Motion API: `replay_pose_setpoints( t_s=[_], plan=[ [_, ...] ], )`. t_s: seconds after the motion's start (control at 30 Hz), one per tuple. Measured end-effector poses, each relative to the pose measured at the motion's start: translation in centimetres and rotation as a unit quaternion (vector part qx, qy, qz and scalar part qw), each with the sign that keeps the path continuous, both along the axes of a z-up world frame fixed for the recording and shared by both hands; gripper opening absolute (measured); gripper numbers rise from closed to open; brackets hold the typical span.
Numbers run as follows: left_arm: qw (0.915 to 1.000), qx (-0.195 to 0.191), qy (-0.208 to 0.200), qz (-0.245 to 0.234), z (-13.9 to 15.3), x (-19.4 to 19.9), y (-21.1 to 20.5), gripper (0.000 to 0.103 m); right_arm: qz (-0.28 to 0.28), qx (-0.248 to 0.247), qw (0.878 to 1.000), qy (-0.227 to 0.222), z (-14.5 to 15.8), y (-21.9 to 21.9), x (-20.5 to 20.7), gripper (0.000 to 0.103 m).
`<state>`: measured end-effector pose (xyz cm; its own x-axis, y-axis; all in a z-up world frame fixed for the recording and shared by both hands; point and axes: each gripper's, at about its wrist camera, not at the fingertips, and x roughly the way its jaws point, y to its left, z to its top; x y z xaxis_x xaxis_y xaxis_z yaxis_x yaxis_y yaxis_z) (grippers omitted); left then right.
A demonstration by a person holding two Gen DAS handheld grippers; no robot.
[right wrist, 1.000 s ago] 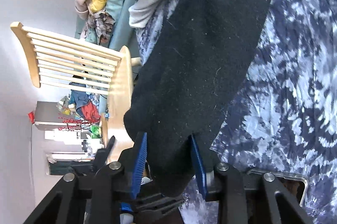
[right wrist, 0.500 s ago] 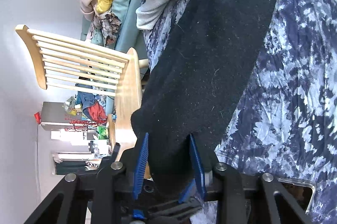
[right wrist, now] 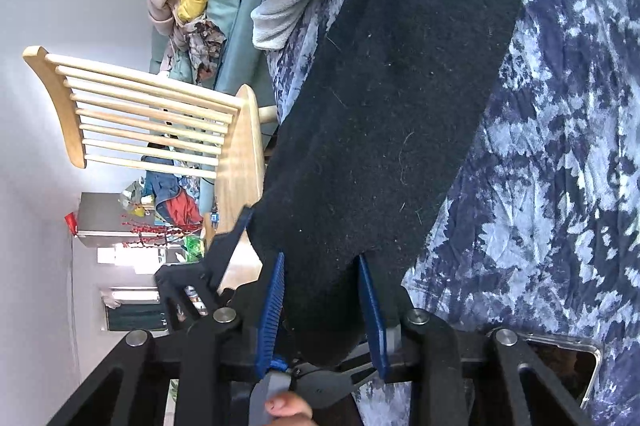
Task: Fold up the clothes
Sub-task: 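Lift the folded black garment off the bed with both tools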
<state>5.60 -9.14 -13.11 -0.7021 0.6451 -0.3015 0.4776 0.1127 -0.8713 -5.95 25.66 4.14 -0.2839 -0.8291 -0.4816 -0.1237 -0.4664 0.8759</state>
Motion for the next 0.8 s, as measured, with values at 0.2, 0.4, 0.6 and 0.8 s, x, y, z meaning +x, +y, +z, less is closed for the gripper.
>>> replay_pose_setpoints(
  t_s=[0.2,0.4,0.6,0.8],
  plan=[
    [0.9987,-0.048,-0.010,-0.015,1.5,-0.3,-0.6,0.053,-0.006,0.014,1.000,-0.008,-0.2,0.7,0.8,0.053],
    [0.9979,-0.049,-0.015,-0.039,2.5,-0.4,-1.5,0.042,-0.064,-0.019,0.998,-0.019,-1.5,3.5,2.6,0.087],
    [0.9965,-0.072,-0.012,-0.040,3.9,0.9,-3.8,0.040,-0.090,-0.068,0.993,-0.037,-4.4,2.7,1.7,0.087],
    [0.9929,-0.108,-0.024,-0.044,5.1,2.6,-6.5,0.040,-0.077,-0.131,0.987,-0.050,-7.0,-1.6,0.8,0.087]
  ],
)
